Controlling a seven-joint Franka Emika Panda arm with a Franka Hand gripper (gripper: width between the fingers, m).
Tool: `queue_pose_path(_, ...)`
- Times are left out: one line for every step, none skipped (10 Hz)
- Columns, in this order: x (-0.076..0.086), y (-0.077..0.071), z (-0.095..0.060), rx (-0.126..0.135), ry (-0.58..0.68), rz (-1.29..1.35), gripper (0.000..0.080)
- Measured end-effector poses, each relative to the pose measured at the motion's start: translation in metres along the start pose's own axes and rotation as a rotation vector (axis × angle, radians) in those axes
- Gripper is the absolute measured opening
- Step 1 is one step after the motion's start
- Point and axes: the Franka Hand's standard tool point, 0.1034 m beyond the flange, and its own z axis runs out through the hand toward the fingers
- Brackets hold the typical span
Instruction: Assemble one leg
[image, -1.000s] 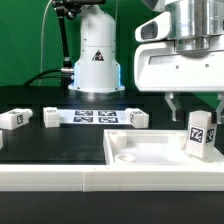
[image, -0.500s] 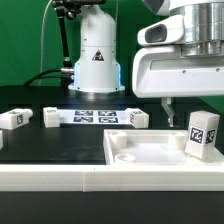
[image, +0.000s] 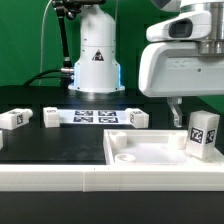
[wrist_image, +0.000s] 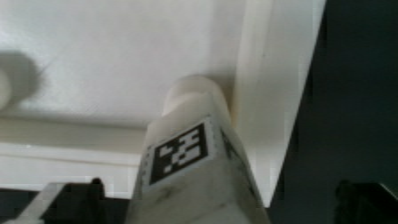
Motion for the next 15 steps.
queue_pose_path(0.0003, 0.0012, -0.0001, 0.000, 0.003, -0.059, 0.0649)
queue_pose_path(-0.0001, 0.0011, 0.0006, 0.000, 0.002, -0.094, 0.0519)
queue_pose_path(-0.0001, 0.0011, 0.0007, 0.000, 0.002, -0.096, 0.0519)
queue_pose_path(-0.0002, 0.0011, 0.0008, 0.000, 0.001, -0.096, 0.0379)
queue_pose_path(0.0000, 0.0032, 0.0008, -0.002, 0.002, -0.094, 0.0290)
queue_pose_path(-0.0002, 0.0032, 0.0010, -0.002, 0.001, -0.082, 0.0290)
queue_pose_path(-0.0002, 0.0034, 0.0011, -0.002, 0.001, -0.077, 0.0290)
queue_pose_path(0.0000, 0.0031, 0.0009, -0.002, 0.003, -0.062, 0.0290)
queue_pose_path(-0.0005, 0.0038, 0.0014, -0.004, 0.010, 0.067, 0.0290)
queue_pose_path(-0.0007, 0.0043, 0.0019, -0.006, 0.015, 0.206, 0.0290)
queue_pose_path(-0.0010, 0.0053, 0.0024, -0.003, 0.025, 0.321, 0.0290)
queue_pose_path(-0.0011, 0.0060, 0.0026, 0.001, 0.031, 0.425, 0.0290)
queue_pose_path(-0.0013, 0.0067, 0.0029, 0.003, 0.032, 0.573, 0.0290)
queue_pose_path(-0.0012, 0.0074, 0.0030, 0.003, 0.035, 0.706, 0.0290)
queue_pose_path(-0.0012, 0.0076, 0.0029, -0.001, 0.037, 0.793, 0.0290)
